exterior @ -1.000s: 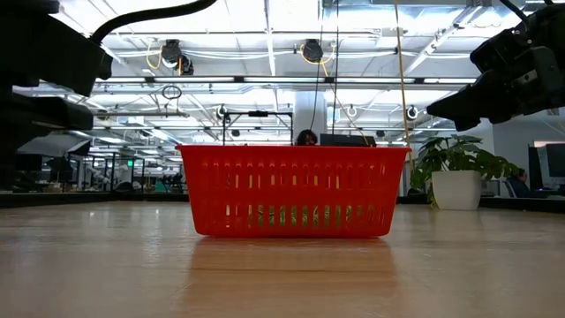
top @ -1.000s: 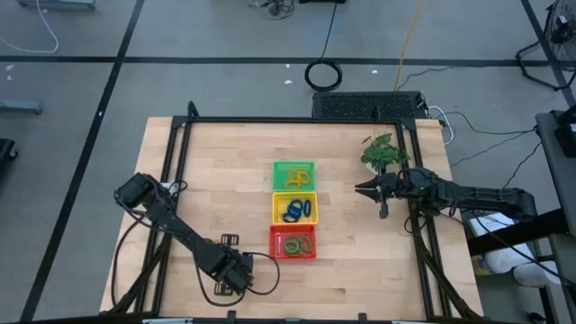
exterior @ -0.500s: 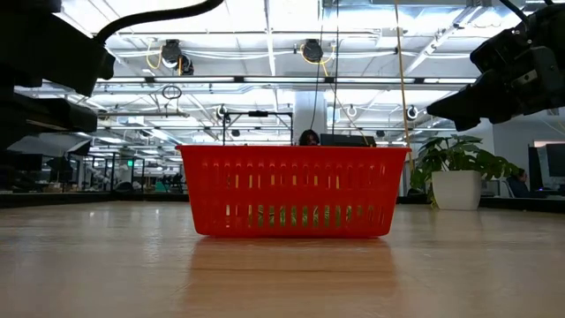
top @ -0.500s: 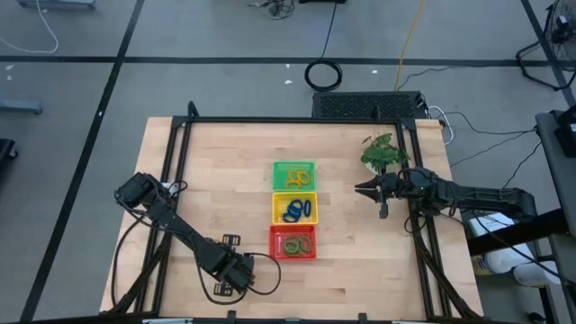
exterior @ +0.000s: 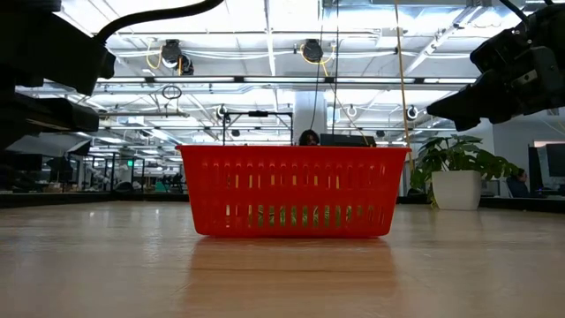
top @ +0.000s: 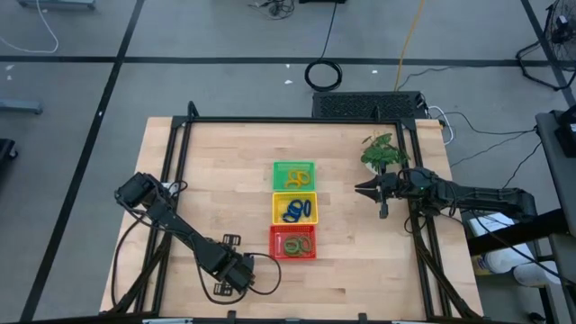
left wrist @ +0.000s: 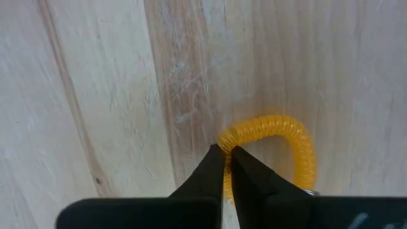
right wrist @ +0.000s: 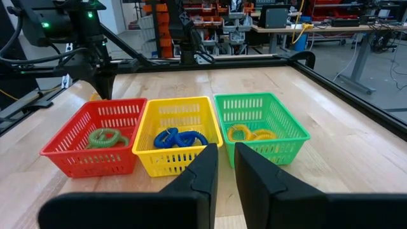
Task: Sort spring keychains into baskets
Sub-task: Put the yellow spring keychain into the green basket
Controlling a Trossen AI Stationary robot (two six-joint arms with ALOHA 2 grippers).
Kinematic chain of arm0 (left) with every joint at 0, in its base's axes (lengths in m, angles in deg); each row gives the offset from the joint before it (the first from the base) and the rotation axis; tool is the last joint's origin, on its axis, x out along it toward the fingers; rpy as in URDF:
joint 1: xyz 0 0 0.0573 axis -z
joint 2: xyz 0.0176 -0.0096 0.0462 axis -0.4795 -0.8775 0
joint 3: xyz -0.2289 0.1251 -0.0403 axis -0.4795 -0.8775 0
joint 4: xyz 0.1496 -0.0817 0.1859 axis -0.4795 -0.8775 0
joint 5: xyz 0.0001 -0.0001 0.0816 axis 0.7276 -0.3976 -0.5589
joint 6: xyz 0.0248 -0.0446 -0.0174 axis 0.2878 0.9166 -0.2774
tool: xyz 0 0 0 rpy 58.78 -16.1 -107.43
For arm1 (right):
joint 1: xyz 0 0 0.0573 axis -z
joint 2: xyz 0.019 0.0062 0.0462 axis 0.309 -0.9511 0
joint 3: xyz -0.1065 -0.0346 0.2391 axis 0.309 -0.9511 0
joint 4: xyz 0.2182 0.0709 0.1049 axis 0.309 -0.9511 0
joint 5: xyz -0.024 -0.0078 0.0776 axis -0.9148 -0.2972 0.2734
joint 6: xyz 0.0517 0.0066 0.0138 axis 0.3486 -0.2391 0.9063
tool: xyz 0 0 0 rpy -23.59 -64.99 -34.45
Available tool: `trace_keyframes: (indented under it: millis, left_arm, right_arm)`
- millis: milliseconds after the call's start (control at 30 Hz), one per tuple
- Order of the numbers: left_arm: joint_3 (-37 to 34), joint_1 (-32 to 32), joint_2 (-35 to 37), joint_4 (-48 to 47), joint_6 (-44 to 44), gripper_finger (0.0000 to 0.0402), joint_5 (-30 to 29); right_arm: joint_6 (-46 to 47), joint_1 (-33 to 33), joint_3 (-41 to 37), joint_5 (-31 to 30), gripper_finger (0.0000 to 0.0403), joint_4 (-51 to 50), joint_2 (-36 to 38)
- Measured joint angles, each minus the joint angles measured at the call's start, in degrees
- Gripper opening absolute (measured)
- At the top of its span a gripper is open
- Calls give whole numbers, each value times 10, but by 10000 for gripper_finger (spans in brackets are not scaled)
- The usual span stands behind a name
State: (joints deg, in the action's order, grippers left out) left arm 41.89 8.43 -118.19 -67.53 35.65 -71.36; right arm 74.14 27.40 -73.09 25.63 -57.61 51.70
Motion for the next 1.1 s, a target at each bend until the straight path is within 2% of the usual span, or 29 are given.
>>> trace_keyframes:
  millis: [233,533,767,933,1000,1100]
  left_arm:
    - [0,0,0,2,-8,34,0]
    - [0,-8,0,6,-8,14,10]
    - [-2,-25,16,9,-43,29,20]
    - [-3,-51,60,-7,-72,15,-46]
    - [-1,-59,81,-8,-85,11,-48]
    - [-2,-77,115,-8,-108,16,-81]
  right_arm:
    - [0,0,0,0,38,0,0]
    - [0,0,0,0,38,0,0]
    - [0,0,0,0,38,0,0]
    - [0,0,0,0,39,0,0]
    - [0,0,0,0,39,0,0]
    - [0,0,0,0,39,0,0]
